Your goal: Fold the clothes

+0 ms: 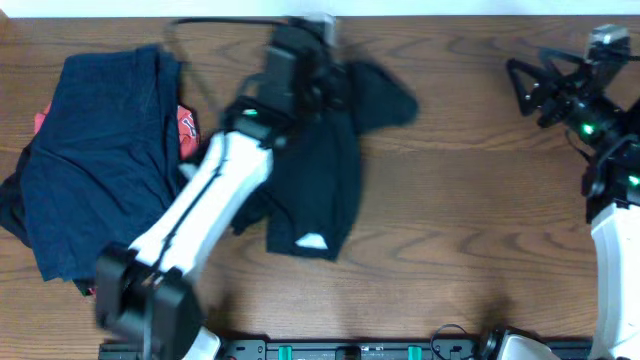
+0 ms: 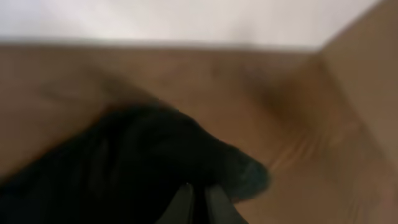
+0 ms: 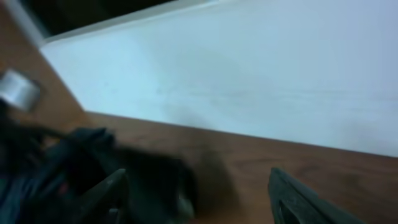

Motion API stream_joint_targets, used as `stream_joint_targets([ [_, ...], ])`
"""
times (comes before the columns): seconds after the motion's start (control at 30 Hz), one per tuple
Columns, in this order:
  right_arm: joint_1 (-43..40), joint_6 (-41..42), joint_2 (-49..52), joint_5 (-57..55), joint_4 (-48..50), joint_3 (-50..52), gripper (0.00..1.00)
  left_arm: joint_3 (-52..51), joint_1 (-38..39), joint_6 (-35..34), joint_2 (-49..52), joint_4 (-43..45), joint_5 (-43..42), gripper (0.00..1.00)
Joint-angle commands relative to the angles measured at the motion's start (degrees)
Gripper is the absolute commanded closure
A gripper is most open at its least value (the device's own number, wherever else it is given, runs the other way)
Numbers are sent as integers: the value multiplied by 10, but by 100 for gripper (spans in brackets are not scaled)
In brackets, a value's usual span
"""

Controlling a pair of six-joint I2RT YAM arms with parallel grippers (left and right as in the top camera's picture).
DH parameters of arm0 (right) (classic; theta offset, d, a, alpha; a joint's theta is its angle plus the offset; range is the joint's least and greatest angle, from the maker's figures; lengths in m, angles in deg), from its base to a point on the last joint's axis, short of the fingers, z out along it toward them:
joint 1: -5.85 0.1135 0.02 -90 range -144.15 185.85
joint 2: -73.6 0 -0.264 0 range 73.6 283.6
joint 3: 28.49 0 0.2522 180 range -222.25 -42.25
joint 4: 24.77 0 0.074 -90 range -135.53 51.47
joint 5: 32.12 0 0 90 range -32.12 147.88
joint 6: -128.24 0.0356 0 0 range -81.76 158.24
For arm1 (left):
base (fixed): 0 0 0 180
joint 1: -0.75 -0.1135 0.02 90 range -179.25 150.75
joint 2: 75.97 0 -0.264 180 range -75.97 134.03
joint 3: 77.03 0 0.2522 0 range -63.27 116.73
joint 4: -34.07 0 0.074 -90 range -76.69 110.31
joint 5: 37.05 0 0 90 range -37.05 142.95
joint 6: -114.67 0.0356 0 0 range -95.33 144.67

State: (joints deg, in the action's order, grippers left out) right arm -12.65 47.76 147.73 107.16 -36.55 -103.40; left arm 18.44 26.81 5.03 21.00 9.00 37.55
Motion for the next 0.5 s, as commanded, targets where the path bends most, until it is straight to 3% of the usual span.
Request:
stream_joint_targets([
  [0.0, -32, 12, -8, 1, -2, -10, 30, 15, 50, -7, 72, 8, 19, 94],
  [0.07, -45, 12, -8, 1, -3, -10, 29, 15, 74, -6, 103, 10, 13, 91],
  [0.2, -60, 12, -8, 1, -5, -10, 29, 16, 95, -6, 113, 12, 6, 52],
  [0.33, -57, 12, -5, 1, -10, -10, 27, 21, 64, -6, 56, 3, -30, 44],
  [0.47, -36, 11, 6, 0, -10, -10, 27, 21, -4, -6, -30, -50, -34, 43],
])
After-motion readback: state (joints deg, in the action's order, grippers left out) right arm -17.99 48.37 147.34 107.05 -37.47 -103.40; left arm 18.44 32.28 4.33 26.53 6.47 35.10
